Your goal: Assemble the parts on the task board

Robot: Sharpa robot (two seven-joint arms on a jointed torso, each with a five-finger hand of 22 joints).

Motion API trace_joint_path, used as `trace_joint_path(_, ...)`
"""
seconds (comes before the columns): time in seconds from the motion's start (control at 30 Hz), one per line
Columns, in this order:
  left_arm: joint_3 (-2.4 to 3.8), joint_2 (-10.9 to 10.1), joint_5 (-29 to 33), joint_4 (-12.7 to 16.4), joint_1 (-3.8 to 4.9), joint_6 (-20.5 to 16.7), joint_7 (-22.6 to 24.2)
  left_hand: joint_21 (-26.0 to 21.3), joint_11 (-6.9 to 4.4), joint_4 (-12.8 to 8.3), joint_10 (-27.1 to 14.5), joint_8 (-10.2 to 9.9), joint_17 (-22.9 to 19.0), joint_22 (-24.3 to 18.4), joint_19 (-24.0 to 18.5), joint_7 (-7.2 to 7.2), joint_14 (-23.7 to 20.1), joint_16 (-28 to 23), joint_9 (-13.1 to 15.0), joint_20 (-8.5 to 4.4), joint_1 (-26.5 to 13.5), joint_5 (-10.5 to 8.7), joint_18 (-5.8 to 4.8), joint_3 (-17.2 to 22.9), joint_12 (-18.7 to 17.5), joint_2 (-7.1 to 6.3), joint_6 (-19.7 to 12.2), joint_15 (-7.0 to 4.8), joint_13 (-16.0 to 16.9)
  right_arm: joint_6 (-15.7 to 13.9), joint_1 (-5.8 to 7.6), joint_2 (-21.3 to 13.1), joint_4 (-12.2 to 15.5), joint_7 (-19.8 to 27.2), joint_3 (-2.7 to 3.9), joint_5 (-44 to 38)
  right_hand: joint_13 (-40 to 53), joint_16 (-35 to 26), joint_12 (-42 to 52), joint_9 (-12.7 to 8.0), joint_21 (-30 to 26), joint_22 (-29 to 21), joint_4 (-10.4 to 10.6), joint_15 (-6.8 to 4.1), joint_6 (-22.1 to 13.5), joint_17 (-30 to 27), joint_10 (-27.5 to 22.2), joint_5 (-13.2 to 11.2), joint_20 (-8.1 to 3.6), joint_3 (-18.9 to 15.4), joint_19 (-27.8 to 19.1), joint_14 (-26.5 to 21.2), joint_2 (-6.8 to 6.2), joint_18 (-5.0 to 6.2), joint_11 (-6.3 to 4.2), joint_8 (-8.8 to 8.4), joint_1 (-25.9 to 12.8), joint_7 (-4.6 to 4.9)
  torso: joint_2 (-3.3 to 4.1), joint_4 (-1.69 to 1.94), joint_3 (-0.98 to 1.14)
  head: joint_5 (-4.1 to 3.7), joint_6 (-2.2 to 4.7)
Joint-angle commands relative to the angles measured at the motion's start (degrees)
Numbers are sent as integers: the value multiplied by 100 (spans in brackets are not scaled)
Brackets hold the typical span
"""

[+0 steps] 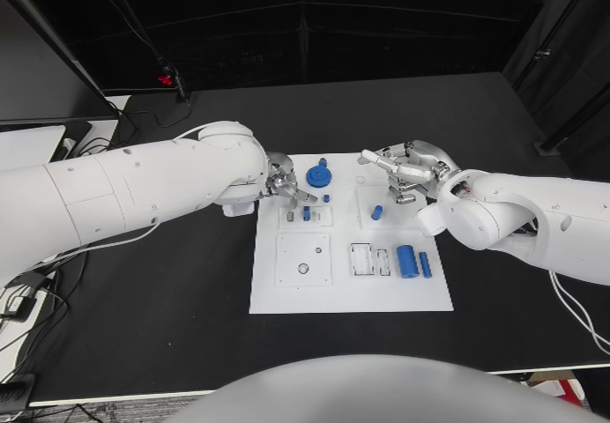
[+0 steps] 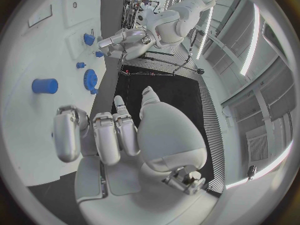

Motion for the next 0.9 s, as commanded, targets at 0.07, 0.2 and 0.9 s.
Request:
trace_joint_path(0.07,3,56,-6,-103,92,588,190,18,-13,-7,608,-121,1509,1508,599,-27,592,5,-148,31,78,81,-38,-44,20,62,175,15,1507,51,6,10,9,2,2,14,1508,14,15,8,-17,1113,-1,33,-41,1509,597,-30,7,-39,-19,595,74,50,42,32,-3,86,3,-6,4,14,4)
trace_joint_path(0.2,4,140,59,-258,132,847,277,18,-56,-6,608,-402,1509,1508,599,-76,592,5,-422,0,247,144,-38,-89,20,60,497,-21,1507,51,6,17,10,-2,2,14,1508,14,15,8,-17,1113,-1,33,-41,1509,597,-30,7,-39,-19,595,74,50,42,32,-3,86,5,-12,0,20,7)
trace_joint_path(0.9,4,568,496,-903,112,1434,370,18,-114,-6,608,-994,1509,1508,599,-145,592,5,-911,-46,494,270,-38,-150,20,171,1147,-75,1507,38,6,43,14,-6,2,13,1508,14,15,8,-17,1113,-1,33,-41,1509,597,-30,7,-39,-19,595,74,50,42,32,-3,86,3,-8,-4,7,-10)
